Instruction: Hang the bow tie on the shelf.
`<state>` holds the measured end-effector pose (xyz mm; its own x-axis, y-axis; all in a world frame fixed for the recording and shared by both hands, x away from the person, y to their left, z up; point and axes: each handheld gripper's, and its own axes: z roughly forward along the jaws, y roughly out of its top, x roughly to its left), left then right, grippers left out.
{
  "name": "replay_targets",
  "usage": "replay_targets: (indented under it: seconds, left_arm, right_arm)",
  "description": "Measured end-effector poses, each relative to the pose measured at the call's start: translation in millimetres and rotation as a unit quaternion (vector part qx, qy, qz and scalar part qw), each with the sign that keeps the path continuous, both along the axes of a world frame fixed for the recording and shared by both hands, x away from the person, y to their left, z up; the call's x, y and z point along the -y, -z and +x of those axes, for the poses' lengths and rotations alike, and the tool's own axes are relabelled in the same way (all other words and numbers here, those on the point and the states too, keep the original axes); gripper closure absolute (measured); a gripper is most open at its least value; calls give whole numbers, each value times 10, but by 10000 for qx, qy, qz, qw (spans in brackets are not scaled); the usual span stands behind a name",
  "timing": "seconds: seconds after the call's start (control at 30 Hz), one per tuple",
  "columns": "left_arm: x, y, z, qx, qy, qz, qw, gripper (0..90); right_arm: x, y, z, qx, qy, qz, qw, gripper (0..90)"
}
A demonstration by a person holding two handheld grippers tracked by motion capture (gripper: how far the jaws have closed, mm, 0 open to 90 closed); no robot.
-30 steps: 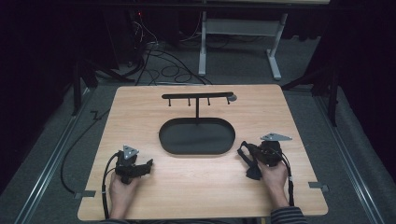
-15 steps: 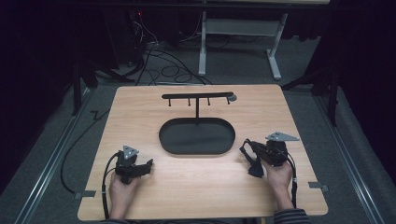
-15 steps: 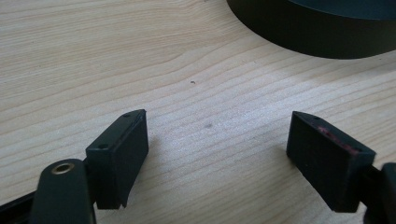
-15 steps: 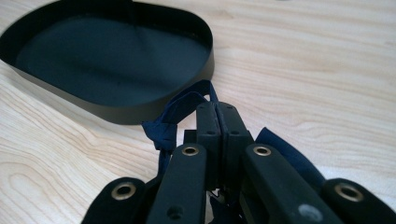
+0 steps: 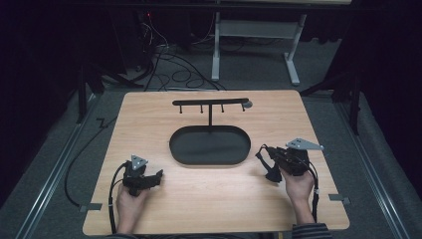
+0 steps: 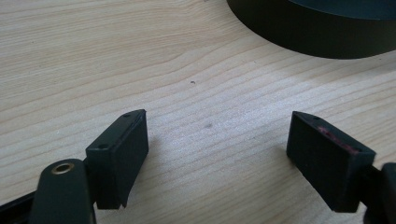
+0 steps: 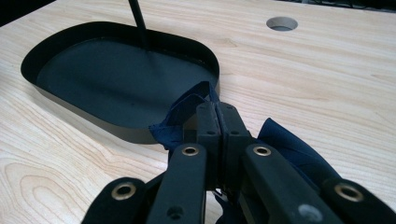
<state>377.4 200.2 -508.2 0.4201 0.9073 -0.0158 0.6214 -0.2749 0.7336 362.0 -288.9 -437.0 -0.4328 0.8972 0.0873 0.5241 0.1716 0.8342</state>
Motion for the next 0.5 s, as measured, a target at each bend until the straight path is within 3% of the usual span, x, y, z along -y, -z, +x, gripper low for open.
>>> replay_targets:
  seconds: [0.5]
  left_arm:
    - [0,0,0,-1,0,0,10000,213]
  right_arm:
    - [-70,-155,-31,157,-118,-74,9998,900]
